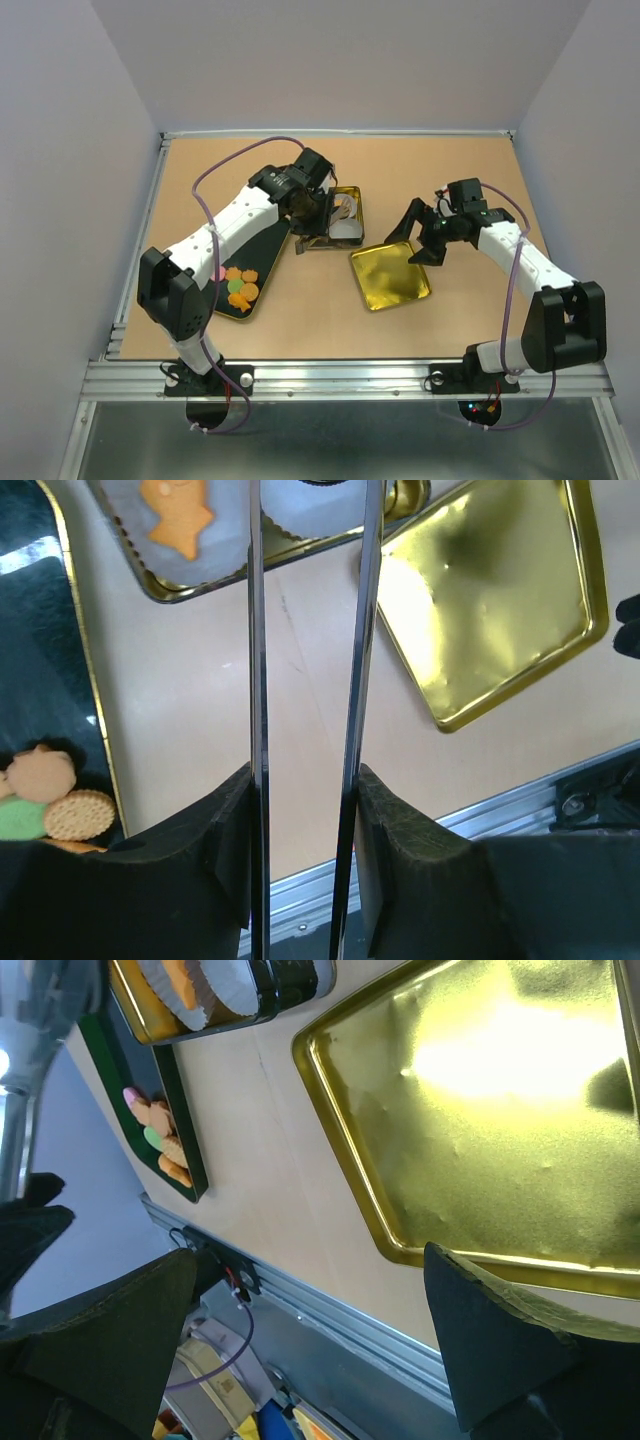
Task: Pack the cookies
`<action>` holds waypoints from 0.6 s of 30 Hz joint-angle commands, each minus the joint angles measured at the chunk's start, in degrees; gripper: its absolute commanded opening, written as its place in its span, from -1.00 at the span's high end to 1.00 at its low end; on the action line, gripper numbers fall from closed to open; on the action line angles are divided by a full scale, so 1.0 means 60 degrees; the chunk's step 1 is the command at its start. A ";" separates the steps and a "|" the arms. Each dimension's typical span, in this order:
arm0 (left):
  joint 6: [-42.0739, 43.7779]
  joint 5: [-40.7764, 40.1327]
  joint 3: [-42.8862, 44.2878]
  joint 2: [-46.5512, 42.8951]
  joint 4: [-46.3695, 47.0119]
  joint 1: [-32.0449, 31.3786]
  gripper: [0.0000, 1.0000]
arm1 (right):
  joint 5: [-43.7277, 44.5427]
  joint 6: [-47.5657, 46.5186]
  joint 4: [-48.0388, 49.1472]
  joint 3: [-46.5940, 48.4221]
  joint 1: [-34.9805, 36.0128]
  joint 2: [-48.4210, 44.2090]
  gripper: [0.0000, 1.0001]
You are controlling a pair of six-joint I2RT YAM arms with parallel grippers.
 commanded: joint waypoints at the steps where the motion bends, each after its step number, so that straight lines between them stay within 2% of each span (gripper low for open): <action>1: 0.0143 0.0584 -0.0465 0.0002 0.0856 -0.0168 0.28 | 0.0228 0.0105 -0.0120 0.0055 0.0068 -0.0411 -1.00; 18: -0.0003 0.0336 -0.1418 0.0309 0.1853 -0.0505 0.28 | 0.0418 -0.0070 -0.0501 0.0142 0.0068 -0.0734 -1.00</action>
